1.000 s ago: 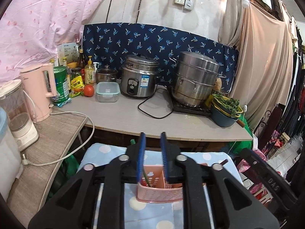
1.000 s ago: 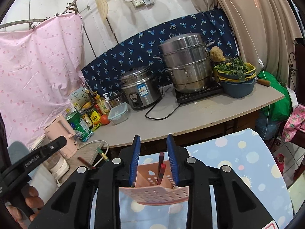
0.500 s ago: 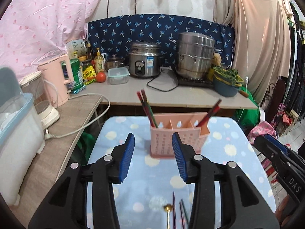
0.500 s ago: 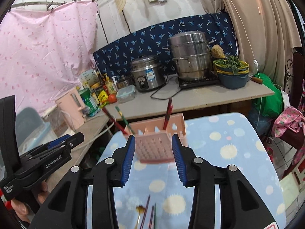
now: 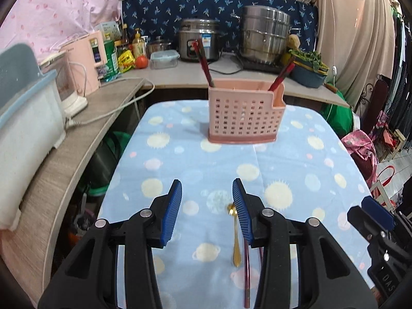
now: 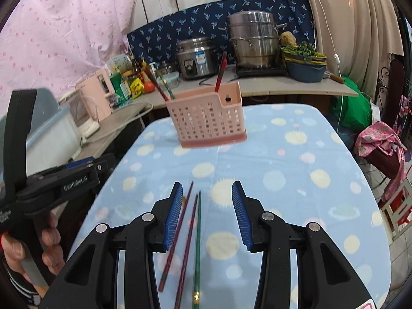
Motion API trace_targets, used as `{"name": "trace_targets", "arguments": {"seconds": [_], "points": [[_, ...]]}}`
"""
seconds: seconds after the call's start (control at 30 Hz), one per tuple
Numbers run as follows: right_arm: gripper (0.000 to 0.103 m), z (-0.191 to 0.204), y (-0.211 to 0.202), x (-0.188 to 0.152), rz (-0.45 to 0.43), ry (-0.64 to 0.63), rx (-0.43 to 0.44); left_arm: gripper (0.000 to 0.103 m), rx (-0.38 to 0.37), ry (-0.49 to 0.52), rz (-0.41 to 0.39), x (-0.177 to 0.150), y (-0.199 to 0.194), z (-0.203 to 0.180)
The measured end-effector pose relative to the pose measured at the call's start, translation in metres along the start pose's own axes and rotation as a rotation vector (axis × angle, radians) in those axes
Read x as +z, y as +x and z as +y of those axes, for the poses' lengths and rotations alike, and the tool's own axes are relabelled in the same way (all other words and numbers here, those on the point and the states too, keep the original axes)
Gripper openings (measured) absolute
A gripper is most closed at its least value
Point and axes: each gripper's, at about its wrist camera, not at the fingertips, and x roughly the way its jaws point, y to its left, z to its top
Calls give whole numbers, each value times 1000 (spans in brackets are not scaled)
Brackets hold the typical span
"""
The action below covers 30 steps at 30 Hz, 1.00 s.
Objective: Organize utensils
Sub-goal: 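Move both tools back down to the green chopstick and gold spoon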
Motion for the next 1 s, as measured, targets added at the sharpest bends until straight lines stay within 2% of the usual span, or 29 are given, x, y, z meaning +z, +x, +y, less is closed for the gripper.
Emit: {"name": "trace_targets", "arguments": {"seconds": [0.4, 0.8, 1.0], "points": [[39, 4, 9, -75, 128, -31, 0, 39, 10, 17, 108, -67, 12, 5], [39, 13, 21, -110, 205, -40, 9, 39, 4, 33, 203, -115, 21, 9], [31, 18, 28, -125, 233, -79, -6, 39, 5, 30, 230, -126, 25, 11]]}}
